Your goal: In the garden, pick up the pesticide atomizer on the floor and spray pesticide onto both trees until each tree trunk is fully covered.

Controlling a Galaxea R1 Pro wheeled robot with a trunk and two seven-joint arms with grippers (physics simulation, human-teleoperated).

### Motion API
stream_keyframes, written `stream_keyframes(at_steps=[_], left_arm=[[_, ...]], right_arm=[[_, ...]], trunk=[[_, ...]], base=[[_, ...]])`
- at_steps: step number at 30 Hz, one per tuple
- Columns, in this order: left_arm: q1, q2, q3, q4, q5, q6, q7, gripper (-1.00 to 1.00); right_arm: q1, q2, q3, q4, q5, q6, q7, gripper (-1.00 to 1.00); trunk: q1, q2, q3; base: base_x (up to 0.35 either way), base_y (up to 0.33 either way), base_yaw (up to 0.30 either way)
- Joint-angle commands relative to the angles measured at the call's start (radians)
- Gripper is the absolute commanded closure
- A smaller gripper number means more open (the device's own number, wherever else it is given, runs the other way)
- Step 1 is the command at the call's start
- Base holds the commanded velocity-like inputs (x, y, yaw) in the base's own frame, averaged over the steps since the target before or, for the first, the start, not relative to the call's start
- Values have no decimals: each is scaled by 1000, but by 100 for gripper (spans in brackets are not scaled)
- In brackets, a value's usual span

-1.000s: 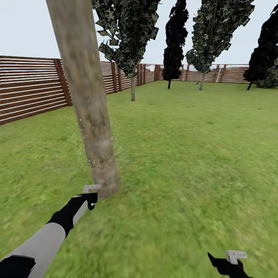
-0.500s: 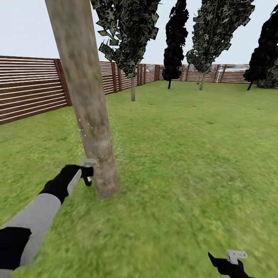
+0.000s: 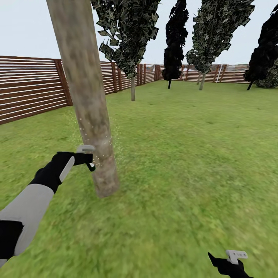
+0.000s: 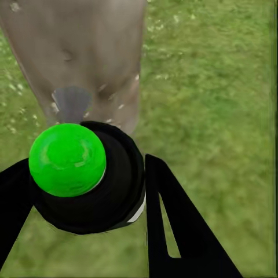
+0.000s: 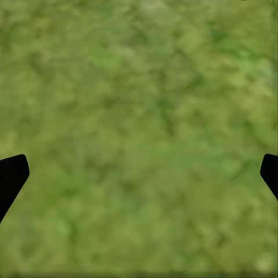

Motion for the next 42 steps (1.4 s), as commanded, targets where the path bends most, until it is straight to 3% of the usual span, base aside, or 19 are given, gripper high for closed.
stream_keyframes(at_steps=[1, 3, 5, 17, 20, 23, 27, 29, 30, 32, 35, 37, 40, 42], left_arm=[[-1, -1, -10, -8, -2, 1, -1, 100], [-1, -2, -44, -69, -2, 67, -2, 100], [-2, 0, -52, -112, -3, 99, -2, 100], [14, 1, -55, -118, -7, 96, 5, 100], [-11, 32, -44, -116, -9, 102, 6, 100], [-63, 39, -44, -117, -9, 110, 6, 100], [-51, 39, -50, -98, -8, 102, -1, 100], [-12, 37, -53, -65, -4, 88, -9, 100], [0, 36, -63, -63, -4, 82, -40, 100], [8, 35, -152, -73, -7, 67, -169, 100], [9, 39, -180, -72, -9, 64, -199, 100], [9, 58, -177, -67, -9, 64, -201, 100], [6, 112, -160, -66, -9, 63, -197, 100], [-3, 133, -48, -68, -10, 70, -193, 100]], right_arm=[[0, 0, 0, 0, 0, 0, 0, -100], [0, -1, -1, -1, 0, 0, 0, -100], [0, -1, -1, -1, 0, 0, 0, -100], [0, -1, 0, -2, 0, 0, 0, -100], [0, -1, 0, -2, 0, 0, 0, -100], [0, -1, 0, -1, 0, 0, 0, -100], [0, -1, 0, -1, 0, 0, 0, -100], [0, -1, 0, -1, 0, 0, 0, -100], [0, -1, 1, -1, 0, 0, 0, -100], [0, -1, 0, -1, 0, 0, 0, -100], [0, -1, 1, -1, 0, 0, 0, -100], [0, -1, 1, 0, 0, 0, 0, -100], [0, -1, 2, 0, 0, 0, 0, -100], [0, -1, 2, 0, 0, 0, 0, -100]], trunk=[[0, 0, 0], [0, 0, 0], [0, 0, 1], [0, 0, 1], [0, 0, 1], [0, 0, 1], [0, 0, 1], [0, 0, 1], [0, 0, 1], [0, 0, 1], [0, 0, 1], [0, 0, 1], [0, 0, 1], [0, 0, 1]], base=[[0, 0, -7], [-11, 0, -177], [-175, 0, -157], [-124, 0, -8], [-1, 0, 0], [0, 0, 0], [0, 0, 0], [0, 0, 0], [0, 0, 0], [0, 0, 0], [0, 0, 0], [0, 0, 0], [0, 0, 0], [0, 0, 0]])
